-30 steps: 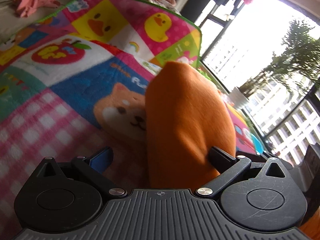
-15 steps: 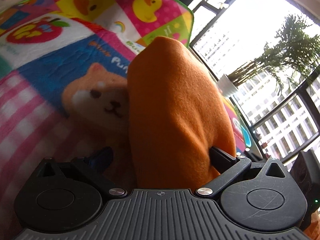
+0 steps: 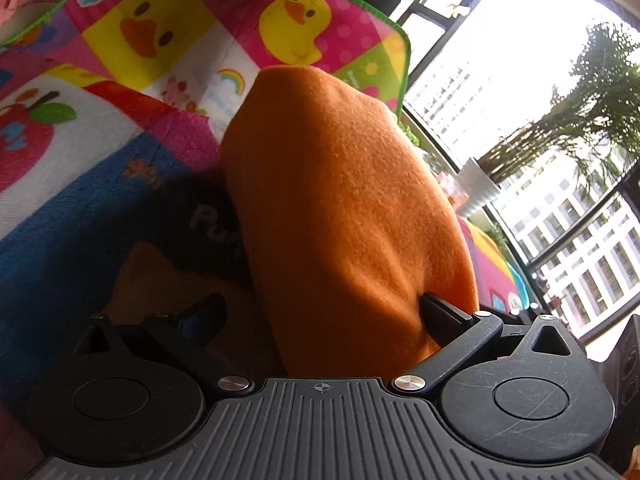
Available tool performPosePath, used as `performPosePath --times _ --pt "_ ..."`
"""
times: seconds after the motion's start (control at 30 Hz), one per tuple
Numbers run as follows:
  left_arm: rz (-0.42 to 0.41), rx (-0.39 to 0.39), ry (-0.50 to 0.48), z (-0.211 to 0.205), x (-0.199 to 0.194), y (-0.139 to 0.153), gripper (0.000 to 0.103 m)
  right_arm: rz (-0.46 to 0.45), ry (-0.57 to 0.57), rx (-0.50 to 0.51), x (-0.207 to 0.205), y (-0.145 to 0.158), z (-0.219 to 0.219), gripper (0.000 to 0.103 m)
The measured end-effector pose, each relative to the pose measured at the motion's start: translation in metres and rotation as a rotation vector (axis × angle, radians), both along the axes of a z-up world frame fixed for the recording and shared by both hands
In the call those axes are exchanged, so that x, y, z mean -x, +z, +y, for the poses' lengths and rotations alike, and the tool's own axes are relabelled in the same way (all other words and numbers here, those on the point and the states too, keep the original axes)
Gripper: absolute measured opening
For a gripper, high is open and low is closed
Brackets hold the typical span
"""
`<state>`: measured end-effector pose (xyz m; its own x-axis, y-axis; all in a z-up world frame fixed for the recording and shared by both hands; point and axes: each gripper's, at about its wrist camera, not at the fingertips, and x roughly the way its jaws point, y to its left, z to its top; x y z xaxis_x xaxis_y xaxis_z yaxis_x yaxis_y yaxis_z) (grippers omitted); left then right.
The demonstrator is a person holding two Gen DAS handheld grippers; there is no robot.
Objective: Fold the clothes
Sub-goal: 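Push the orange bundle with the left gripper while the right gripper tucks its gathered end, then press the orange roll down with the left gripper and pull it back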
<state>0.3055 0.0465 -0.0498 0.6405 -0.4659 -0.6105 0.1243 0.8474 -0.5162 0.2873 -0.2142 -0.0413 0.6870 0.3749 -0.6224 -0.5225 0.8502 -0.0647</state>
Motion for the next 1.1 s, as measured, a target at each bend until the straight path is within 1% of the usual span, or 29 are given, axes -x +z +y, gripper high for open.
performPosePath --times 0.07,0.17,0.27,0.33,0.47,0.57,0.67,0.73,0.77,0.83,0.9,0.93,1.03,1.1 --pt "-0.012 0.002 -0.009 0.0 0.001 -0.001 0.103 0.047 0.021 -0.049 -0.001 0.001 -0.013 0.103" --pt "-0.024 0.003 -0.016 0.001 0.002 -0.002 0.103 0.075 0.043 -0.114 0.001 0.008 -0.035 0.103" --pt "-0.028 0.002 -0.023 0.003 0.001 -0.001 0.103 0.079 0.1 -0.209 0.006 0.022 -0.051 0.103" --pt "-0.045 -0.013 -0.034 0.005 0.0 0.007 0.103 0.056 0.105 -0.243 0.007 0.03 -0.055 0.103" --pt "-0.206 -0.049 -0.044 0.014 0.003 0.049 0.103 0.021 0.064 -0.285 -0.005 0.036 -0.057 0.103" --pt "-0.251 -0.115 0.013 0.019 -0.019 0.071 0.103 0.012 0.028 -0.304 -0.016 0.037 -0.051 0.103" --pt "-0.215 -0.238 0.046 0.017 -0.058 0.068 0.103 -0.015 -0.005 -0.317 -0.02 0.04 -0.045 0.103" --pt "-0.162 -0.327 0.076 0.015 -0.086 0.053 0.103 -0.028 -0.027 -0.291 -0.024 0.041 -0.04 0.103" --pt "-0.139 -0.346 0.081 0.015 -0.098 0.045 0.103 -0.022 -0.031 -0.259 -0.026 0.038 -0.036 0.103" --pt "-0.088 -0.338 0.086 0.016 -0.116 0.029 0.103 -0.006 -0.043 -0.125 -0.032 0.025 -0.023 0.103" --pt "-0.046 -0.3 0.065 0.014 -0.13 0.015 0.103 -0.005 -0.065 -0.011 -0.036 0.008 -0.015 0.103" --pt "-0.033 -0.284 0.056 0.011 -0.135 0.011 0.103 0.006 -0.077 -0.002 -0.037 0.003 -0.016 0.103" --pt "-0.039 -0.272 0.069 0.008 -0.135 0.009 0.103 0.064 -0.108 -0.069 -0.038 -0.001 -0.027 0.103" --pt "-0.063 -0.287 0.071 0.008 -0.128 0.017 0.103 0.054 -0.105 -0.079 -0.032 0.001 -0.031 0.103"
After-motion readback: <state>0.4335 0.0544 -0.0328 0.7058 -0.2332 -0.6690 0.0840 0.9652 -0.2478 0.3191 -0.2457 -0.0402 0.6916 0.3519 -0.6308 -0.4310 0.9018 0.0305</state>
